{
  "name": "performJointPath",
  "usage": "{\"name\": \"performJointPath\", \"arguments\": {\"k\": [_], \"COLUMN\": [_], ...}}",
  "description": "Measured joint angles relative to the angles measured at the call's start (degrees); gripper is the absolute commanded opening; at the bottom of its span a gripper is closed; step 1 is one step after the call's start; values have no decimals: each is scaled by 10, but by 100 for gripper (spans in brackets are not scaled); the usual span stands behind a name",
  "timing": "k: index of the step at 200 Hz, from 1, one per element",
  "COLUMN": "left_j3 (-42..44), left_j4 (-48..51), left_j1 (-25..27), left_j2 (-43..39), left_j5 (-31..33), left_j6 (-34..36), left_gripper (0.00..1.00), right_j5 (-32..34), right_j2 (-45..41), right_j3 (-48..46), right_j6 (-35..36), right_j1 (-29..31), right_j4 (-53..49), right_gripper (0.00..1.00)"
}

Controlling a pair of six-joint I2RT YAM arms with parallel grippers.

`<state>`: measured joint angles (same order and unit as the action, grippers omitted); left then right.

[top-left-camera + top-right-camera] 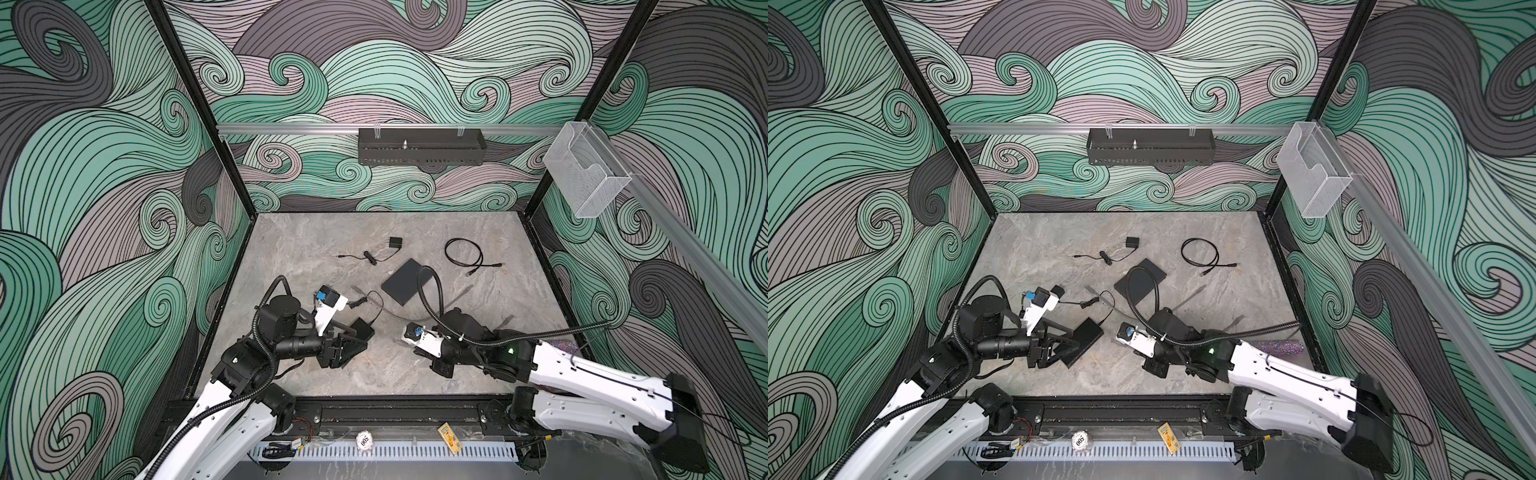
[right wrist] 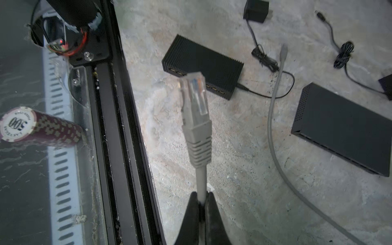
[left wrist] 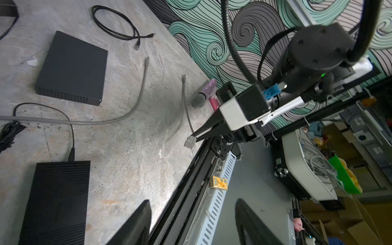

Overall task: Insert the plug into the switch port
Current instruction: 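Grasp the grey ethernet cable behind its plug with the right gripper and lift, then bring the ethernet plug to the left gripper while the left closes on it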

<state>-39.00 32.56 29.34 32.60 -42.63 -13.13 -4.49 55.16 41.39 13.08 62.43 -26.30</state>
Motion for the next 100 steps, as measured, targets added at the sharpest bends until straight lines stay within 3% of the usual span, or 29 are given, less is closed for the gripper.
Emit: {"name": "performJointPath", "arguments": {"k": [12, 21, 43, 100], "left_j3": [12, 19, 8, -64], "left_j4": [-24, -44, -76, -73], "left_j1": [0, 3, 18, 114], "left_j2": [-8, -12, 12, 154], "left_j5": [-19, -32, -56, -4], "left_j6": [40, 68, 129, 329], "left_gripper": [79, 80, 69, 70], "right_j5": [-3, -4, -5, -9], "right_j2": [-13, -19, -28, -96], "right_j3": [-4, -6, -10, -68], "right_j6": [4, 6, 12, 31], "right_j1": [0, 0, 0, 0], "right_j4": [11, 17, 30, 73], "right_gripper": [0, 0, 0, 0]}}
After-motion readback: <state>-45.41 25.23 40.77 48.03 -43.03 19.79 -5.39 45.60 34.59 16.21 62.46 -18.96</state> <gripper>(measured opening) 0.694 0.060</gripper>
